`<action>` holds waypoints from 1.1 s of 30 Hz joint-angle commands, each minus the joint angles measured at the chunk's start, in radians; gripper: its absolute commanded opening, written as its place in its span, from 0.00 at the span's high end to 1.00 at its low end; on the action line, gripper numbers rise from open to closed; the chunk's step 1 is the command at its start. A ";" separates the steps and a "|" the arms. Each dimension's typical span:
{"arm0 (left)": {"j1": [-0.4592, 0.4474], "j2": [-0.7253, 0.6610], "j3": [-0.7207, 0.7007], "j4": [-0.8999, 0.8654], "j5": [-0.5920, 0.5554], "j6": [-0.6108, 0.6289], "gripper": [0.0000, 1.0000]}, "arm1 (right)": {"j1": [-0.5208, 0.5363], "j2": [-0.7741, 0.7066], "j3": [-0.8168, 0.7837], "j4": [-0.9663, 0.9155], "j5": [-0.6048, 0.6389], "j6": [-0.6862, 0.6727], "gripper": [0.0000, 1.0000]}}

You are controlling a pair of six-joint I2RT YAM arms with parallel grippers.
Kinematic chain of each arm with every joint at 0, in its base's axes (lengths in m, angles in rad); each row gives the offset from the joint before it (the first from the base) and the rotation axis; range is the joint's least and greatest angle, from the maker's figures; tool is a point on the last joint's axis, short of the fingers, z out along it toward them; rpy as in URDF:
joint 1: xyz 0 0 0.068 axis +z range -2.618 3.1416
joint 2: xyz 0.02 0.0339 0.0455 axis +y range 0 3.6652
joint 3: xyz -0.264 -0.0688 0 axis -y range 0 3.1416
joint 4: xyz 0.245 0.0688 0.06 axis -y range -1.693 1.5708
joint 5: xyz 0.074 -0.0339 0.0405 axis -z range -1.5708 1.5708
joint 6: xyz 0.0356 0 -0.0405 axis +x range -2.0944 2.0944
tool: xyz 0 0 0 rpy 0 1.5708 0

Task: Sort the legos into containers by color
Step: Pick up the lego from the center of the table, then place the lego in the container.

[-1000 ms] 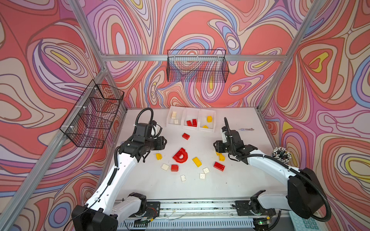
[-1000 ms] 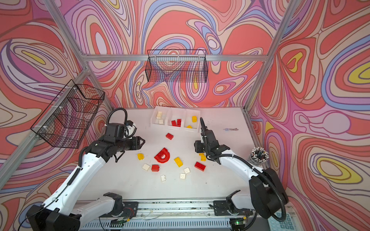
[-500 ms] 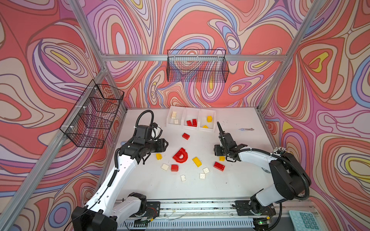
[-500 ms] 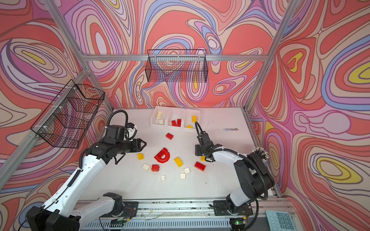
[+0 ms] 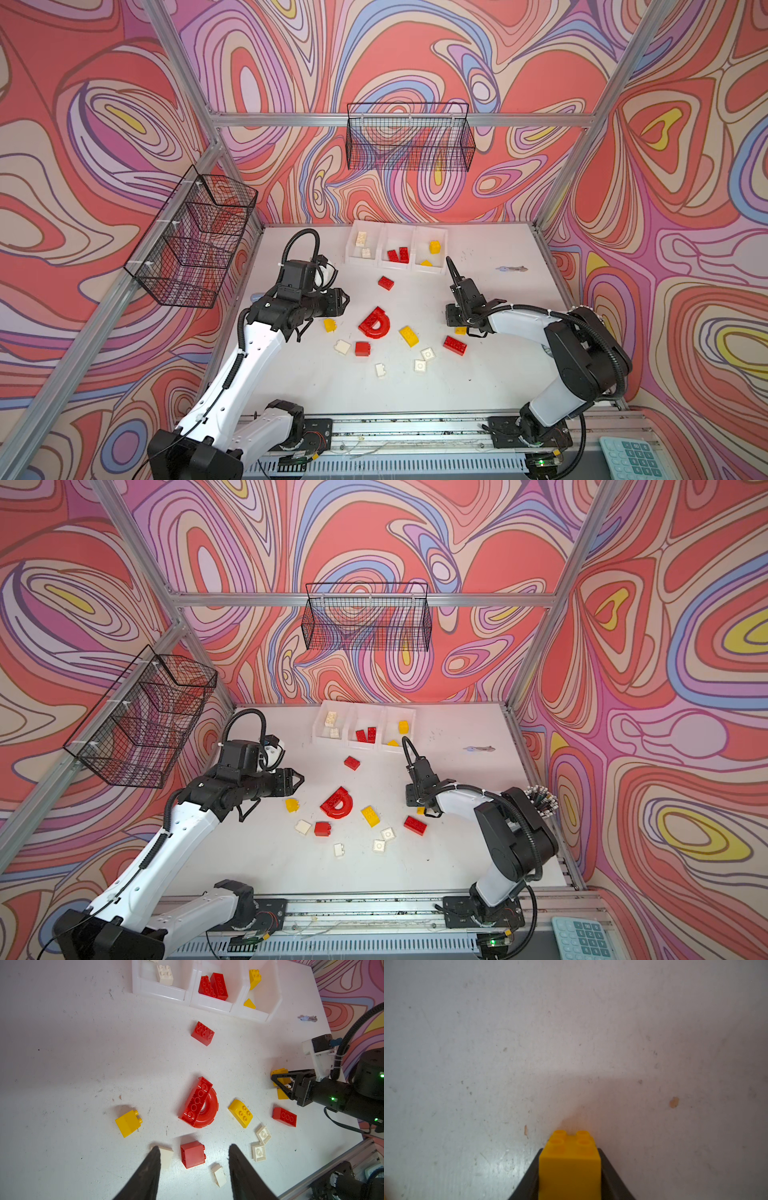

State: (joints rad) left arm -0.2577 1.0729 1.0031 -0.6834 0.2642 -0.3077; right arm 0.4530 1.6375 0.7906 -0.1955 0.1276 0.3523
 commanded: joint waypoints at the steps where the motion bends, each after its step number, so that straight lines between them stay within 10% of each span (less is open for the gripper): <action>1: -0.006 -0.012 -0.009 -0.002 -0.010 0.001 0.47 | 0.005 -0.003 0.022 -0.007 0.014 0.004 0.67; 16: -0.007 -0.010 -0.009 -0.001 -0.003 0.000 0.47 | 0.023 -0.080 0.125 0.021 -0.133 0.026 0.69; 33: -0.030 -0.012 -0.012 -0.007 -0.028 0.004 0.47 | -0.044 0.272 0.607 -0.005 -0.176 0.084 0.70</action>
State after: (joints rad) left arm -0.2764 1.0729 1.0027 -0.6838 0.2565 -0.3073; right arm 0.4381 1.8690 1.3521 -0.1955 -0.0296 0.4004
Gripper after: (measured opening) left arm 0.532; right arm 0.334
